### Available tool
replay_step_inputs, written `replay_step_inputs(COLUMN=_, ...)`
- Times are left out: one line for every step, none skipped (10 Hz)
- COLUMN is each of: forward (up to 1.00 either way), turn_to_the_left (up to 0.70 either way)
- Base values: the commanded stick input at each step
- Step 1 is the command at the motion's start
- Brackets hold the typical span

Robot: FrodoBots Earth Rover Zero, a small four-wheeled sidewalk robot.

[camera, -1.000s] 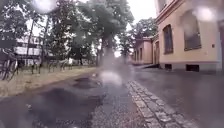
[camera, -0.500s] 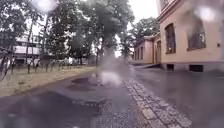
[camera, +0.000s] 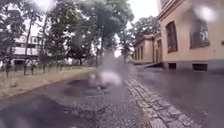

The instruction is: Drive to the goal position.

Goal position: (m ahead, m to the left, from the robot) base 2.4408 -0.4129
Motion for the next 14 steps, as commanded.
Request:
replay_step_inputs(forward=0.70, turn_to_the_left=0.00)
replay_step_inputs(forward=0.70, turn_to_the_left=0.00)
replay_step_inputs(forward=0.70, turn_to_the_left=0.00)
replay_step_inputs(forward=0.70, turn_to_the_left=0.00)
replay_step_inputs(forward=0.70, turn_to_the_left=0.00)
replay_step_inputs(forward=0.70, turn_to_the_left=0.00)
replay_step_inputs(forward=0.70, turn_to_the_left=0.00)
replay_step_inputs(forward=0.70, turn_to_the_left=0.00)
replay_step_inputs(forward=0.70, turn_to_the_left=0.00)
replay_step_inputs(forward=0.70, turn_to_the_left=0.00)
replay_step_inputs(forward=0.70, turn_to_the_left=0.00)
replay_step_inputs(forward=0.70, turn_to_the_left=0.00)
replay_step_inputs(forward=0.70, turn_to_the_left=0.00)
replay_step_inputs(forward=0.70, turn_to_the_left=0.00)
